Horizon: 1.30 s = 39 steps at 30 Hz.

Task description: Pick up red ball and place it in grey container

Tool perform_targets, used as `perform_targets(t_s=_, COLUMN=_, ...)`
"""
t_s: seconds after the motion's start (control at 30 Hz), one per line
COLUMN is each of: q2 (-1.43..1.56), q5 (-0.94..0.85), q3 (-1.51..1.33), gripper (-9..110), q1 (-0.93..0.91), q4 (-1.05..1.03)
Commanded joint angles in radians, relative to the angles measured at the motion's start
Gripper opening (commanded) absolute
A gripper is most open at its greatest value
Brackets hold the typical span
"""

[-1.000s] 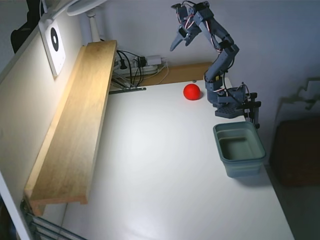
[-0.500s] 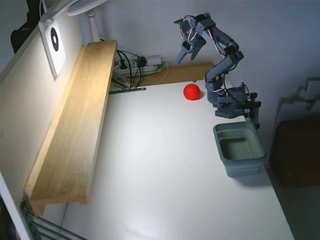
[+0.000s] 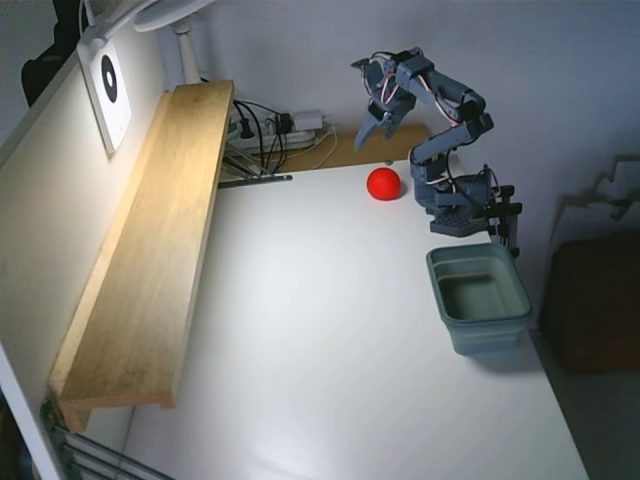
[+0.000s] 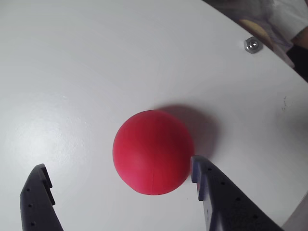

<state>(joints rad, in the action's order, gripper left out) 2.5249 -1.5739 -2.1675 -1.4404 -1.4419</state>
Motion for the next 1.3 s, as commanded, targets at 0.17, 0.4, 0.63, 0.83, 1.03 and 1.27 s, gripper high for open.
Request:
perform_targets(t_s=0.17, q2=0.091, q5=0.003, q3=-0.166, gripper=38, q1=-0.016, q4=0.112)
perform_targets(t_s=0.4, q2=0.138, q5=0.003, q3=-0.311, gripper=38, q1=-0.016, q4=0.211)
perform_targets(t_s=0.63, q2=0.168, q5=0.003, q3=-0.451, gripper=38, q1=-0.016, q4=0.319)
perform_targets(t_s=0.83, q2=0.174, q5=0.003, q3=-0.562, gripper=38, q1=-0.016, q4=0.425)
perform_targets(t_s=1.03, q2=0.164, q5=0.003, q3=-0.617, gripper=38, q1=-0.016, q4=0.490)
perform_targets(t_s=1.27, q2=0.110, q5=0.003, q3=-0.715, gripper=38, q1=-0.016, q4=0.642)
